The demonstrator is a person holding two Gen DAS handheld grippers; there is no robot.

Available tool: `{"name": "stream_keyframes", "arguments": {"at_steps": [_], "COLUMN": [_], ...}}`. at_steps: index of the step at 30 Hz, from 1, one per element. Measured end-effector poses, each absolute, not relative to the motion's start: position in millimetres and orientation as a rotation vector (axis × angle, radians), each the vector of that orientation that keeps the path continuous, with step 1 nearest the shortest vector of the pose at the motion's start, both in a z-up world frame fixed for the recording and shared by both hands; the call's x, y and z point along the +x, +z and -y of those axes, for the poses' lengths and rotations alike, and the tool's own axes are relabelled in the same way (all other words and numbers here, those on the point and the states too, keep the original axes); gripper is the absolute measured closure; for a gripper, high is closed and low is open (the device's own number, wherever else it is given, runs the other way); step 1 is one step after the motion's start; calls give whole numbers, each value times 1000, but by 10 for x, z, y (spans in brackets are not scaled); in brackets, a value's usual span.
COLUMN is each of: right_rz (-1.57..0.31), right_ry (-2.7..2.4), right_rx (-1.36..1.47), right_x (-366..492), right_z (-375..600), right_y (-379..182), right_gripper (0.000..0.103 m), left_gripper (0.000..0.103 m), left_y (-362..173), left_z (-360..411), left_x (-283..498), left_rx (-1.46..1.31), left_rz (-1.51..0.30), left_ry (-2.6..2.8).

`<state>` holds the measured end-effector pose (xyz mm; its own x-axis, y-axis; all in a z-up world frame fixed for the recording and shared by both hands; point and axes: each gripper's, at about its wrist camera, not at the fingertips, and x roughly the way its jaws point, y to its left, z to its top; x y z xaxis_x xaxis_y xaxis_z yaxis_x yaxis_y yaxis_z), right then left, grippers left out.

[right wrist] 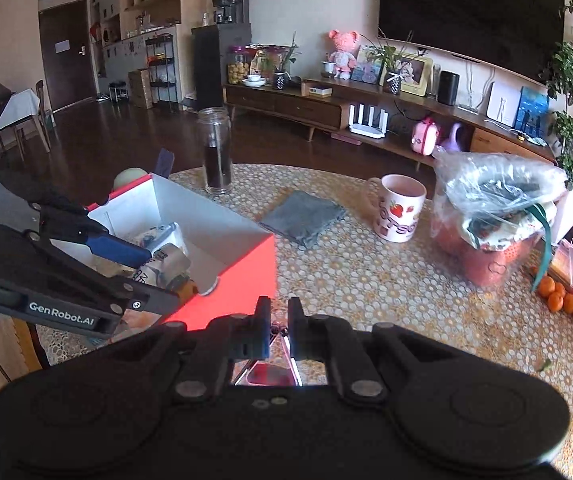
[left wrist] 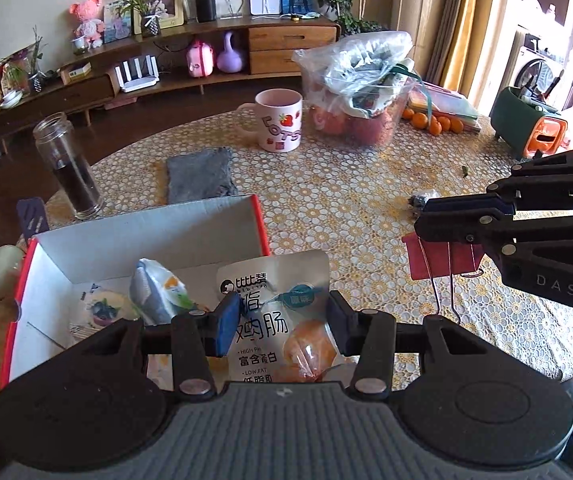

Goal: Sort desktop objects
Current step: 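Carry sausage packet in left tool and binder clip in right tool into shoebox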

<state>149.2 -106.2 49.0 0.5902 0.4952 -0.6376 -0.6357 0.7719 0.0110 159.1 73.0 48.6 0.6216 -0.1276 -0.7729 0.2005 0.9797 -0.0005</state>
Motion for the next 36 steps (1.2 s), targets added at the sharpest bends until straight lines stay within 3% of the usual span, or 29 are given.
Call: {"name": "stream_keyframes", "arguments": {"at_steps": [21,36], "right_rz": [-674,-751], "right_ry": [762,729], "right_rx": [-301,-337], "right_x": [1763,1975], "right_z": [-218,-704], "right_y": [367,-114], "right_gripper": [95,95], "left_gripper": [57,58], "left_y": [288,-213], "left_z": [-1922,-2176], "left_x": [1727,2077], "left_rx": [71,17], "left_rz": [-913,-964], "left_ry": [1,55]}}
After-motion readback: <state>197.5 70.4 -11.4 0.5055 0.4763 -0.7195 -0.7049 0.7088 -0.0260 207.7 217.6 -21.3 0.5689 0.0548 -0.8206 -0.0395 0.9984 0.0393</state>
